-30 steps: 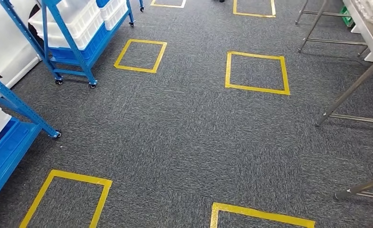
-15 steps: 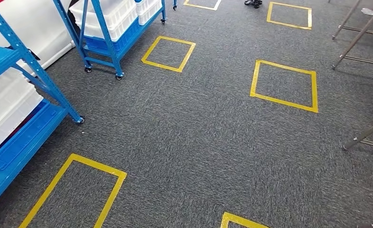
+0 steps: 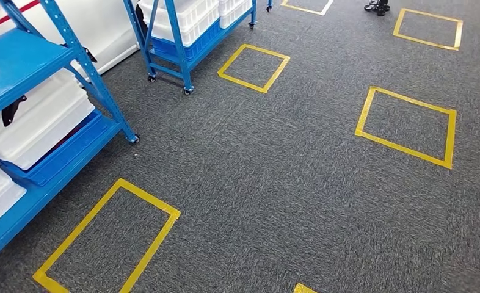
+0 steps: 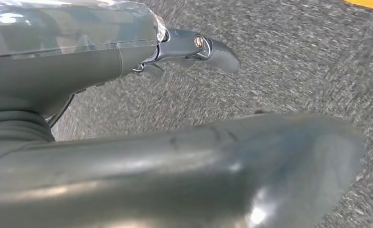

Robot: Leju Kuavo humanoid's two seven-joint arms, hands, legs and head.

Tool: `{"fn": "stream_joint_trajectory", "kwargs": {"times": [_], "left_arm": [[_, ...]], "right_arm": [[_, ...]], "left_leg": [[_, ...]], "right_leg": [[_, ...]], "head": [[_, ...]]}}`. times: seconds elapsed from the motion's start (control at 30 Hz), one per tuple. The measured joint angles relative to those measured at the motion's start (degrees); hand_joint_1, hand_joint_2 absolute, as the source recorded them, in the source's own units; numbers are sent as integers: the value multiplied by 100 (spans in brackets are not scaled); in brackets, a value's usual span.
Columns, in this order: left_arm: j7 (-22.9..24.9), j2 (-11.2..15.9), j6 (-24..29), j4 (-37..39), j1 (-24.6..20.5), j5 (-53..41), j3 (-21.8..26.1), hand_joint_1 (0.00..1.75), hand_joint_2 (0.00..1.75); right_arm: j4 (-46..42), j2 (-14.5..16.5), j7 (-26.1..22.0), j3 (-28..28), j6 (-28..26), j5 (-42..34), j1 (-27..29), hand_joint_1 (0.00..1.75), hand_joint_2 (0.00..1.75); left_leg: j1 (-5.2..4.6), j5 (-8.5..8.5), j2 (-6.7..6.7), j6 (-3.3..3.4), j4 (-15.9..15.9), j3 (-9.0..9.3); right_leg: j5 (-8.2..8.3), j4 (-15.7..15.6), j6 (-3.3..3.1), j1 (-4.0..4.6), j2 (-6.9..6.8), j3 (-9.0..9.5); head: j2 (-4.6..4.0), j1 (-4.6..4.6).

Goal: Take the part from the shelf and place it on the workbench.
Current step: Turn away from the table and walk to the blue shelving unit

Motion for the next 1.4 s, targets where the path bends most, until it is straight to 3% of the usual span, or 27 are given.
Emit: {"fn": "stream_joint_trajectory", "kwargs": {"times": [0.07, 0.1, 0.17, 0.2, 0.27, 0.3, 0.37, 0.4, 0.43, 0.47, 0.53, 0.6, 0.67, 0.7, 0.77, 0.83, 0.9, 0.93, 0.97, 1.03, 1.07, 1.13, 1.17, 1.2, 1.27, 1.33, 1.4], "left_arm": [[-1, 0, 7, 0, -16, 19, 2, 0, 0], [-1, -1, 9, 0, -18, 34, 4, 0, 0], [-4, -2, 13, 0, -4, 63, 17, 0, 0], [-10, -5, 14, 0, 5, 77, 25, 0, 0], [-26, -12, 21, 0, 0, 107, 38, 0, 0], [-32, -15, 28, 0, -8, 131, 48, 0, 0], [-36, -17, 56, 0, -17, 177, 81, 0, 0], [-36, -19, 69, 0, -14, 202, 105, 0, 0], [-36, -24, 78, 0, -8, 221, 127, 0, 0], [-36, -31, 83, 0, -3, 240, 147, 0, 0], [-36, -46, 90, 0, -2, 274, 173, 0, 0], [-39, -51, 93, 0, -5, 284, 187, 0, 0], [-45, -51, 87, 0, 13, 262, 198, 0, 0], [-49, -53, 81, 0, 28, 248, 201, 0, 0], [-58, -57, 66, 0, 43, 216, 204, 0, 0], [-66, -61, 58, 0, 33, 191, 203, 0, 0], [-68, -61, 56, 0, 32, 178, 203, 0, 0], [-68, -61, 55, 0, 40, 174, 203, 0, 0], [-69, -61, 54, 0, 49, 169, 203, 0, 0], [-80, -61, 53, 0, 51, 118, 194, 0, 0], [-96, -72, 63, 0, 46, 76, 177, 0, 0], [-144, -124, 116, 0, 51, -7, 131, 0, 0], [-172, -160, 156, 0, 65, -31, 114, 0, 0], [-194, -199, 192, 0, 83, -43, 103, 0, 0], [-233, -259, 245, 0, 101, -51, 86, 0, 0], [-267, -305, 268, 0, 92, -50, 67, 0, 0], [-294, -339, 266, 0, 90, -48, 53, 0, 0]], "right_arm": [[0, 0, 0, 0, 11, 10, -4, 0, 0], [-1, -1, -1, 0, 23, 19, -12, 0, 0], [-2, -1, -4, 0, 54, 51, -33, 0, 0], [-2, -1, -8, 0, 63, 71, -42, 0, 0], [-2, -2, -23, 1, 70, 99, -38, 0, 0], [-2, -2, -35, 2, 72, 110, -31, 0, 0], [-1, -3, -63, 8, 78, 142, -15, 0, 0], [-1, -4, -79, 11, 84, 165, -10, 0, 0], [0, -7, -92, 14, 88, 185, -7, 0, 0], [0, -11, -104, 16, 93, 205, -6, 0, 0], [1, -19, -118, 23, 98, 234, -4, 0, 0], [1, -20, -124, 40, 102, 259, -8, 0, 0], [0, -21, -126, 54, 102, 268, -27, 0, 0], [0, -22, -123, 56, 101, 260, -37, 0, 0], [0, -22, -115, 57, 99, 228, -36, 0, 0], [0, -22, -111, 57, 98, 198, -18, 0, 0], [0, -23, -111, 57, 98, 188, -8, 0, 0], [0, -23, -111, 57, 98, 187, -8, 0, 0], [0, -23, -111, 57, 98, 187, -10, 0, 0], [0, -22, -103, 56, 91, 155, -12, 0, 0], [0, -20, -96, 55, 81, 122, -11, 0, 0], [0, -13, -80, 49, 60, 63, -14, 0, 0], [-1, -7, -75, 47, 56, 51, -22, 0, 0], [-1, -4, -71, 46, 58, 50, -30, 0, 0], [-2, 1, -66, 46, 69, 58, -35, 0, 0], [-2, 0, -66, 46, 81, 74, -21, 0, 0], [-1, -1, -67, 46, 91, 89, -8, 0, 0]], "left_leg": [[-44, 215, 192, 71, -592, 290], [-66, 230, 232, 102, -692, 325], [-68, 261, 120, 157, -725, 325], [-55, 283, 68, 184, -753, 336], [-20, 332, -37, 245, -800, 356], [-19, 343, -92, 262, -805, 343], [-20, 353, -218, 277, -797, 323], [-19, 354, -287, 276, -791, 322], [-15, 353, -361, 270, -781, 324], [-8, 349, -436, 257, -768, 328], [1, 326, -573, 204, -718, 310], [4, 320, -681, 126, -686, 265], [15, 339, -776, 44, -699, 231], [22, 323, -739, 13, -678, 214], [20, 125, -489, -34, -377, 73], [20, -251, -243, -67, 338, -255], [24, -438, -197, -91, 904, -514], [24, -367, -185, -94, 888, -498], [24, -203, -159, -89, 648, -368], [-2, 152, 28, -46, -155, 49], [-24, 248, 119, -6, -458, 201], [-72, 266, 184, 75, -674, 282], [-71, 279, 122, 117, -684, 273], [-60, 297, 71, 152, -708, 283], [-25, 344, -30, 229, -763, 308], [-11, 371, -135, 274, -776, 304], [-12, 375, -268, 282, -766, 292]], "right_leg": [[-27, 11, 42, 26, -101, 30], [-36, 15, 66, 34, -146, 38], [-50, 18, 123, 33, -210, 54], [-87, 52, 157, 22, -146, 53], [-345, 418, 221, -7, 130, -98], [-538, 764, 241, -28, 271, -256], [-822, 1458, 269, -57, 357, -591], [-813, 1599, 281, -74, 363, -666], [-686, 1515, 290, -93, 369, -635], [-476, 1233, 298, -116, 394, -510], [-118, 486, 301, -157, 598, -181], [-34, 139, 272, -155, 754, -39], [-31, 113, 202, -135, 682, -34], [-17, 87, 160, -135, 624, -22], [8, 34, 68, -140, 493, -2], [1, 26, 14, -108, 348, 2], [-14, 30, -5, -83, 200, 5], [-23, 32, -6, -77, 134, 11], [-33, 35, -2, -74, 71, 23], [-65, 45, 29, -56, -40, 59], [-81, 49, 53, -42, -90, 74], [-101, 51, 110, -26, -184, 95], [-104, 43, 138, -27, -232, 109], [-122, 56, 174, -39, -215, 122], [-303, 286, 232, -58, 19, 38], [-672, 952, 261, -81, 296, -285], [-874, 1582, 279, -99, 360, -610]], "head": [[0, 1], [0, 1], [0, 0], [0, 1], [0, 2], [0, 2], [0, 2], [0, 2], [0, 2], [0, 2], [0, 2], [0, 2], [0, 2], [0, 2], [0, 0], [0, -1], [0, 0], [0, 0], [0, 0], [0, 0], [0, 0], [0, 0], [0, 1], [0, 1], [0, 1], [0, 2], [0, 2]]}}
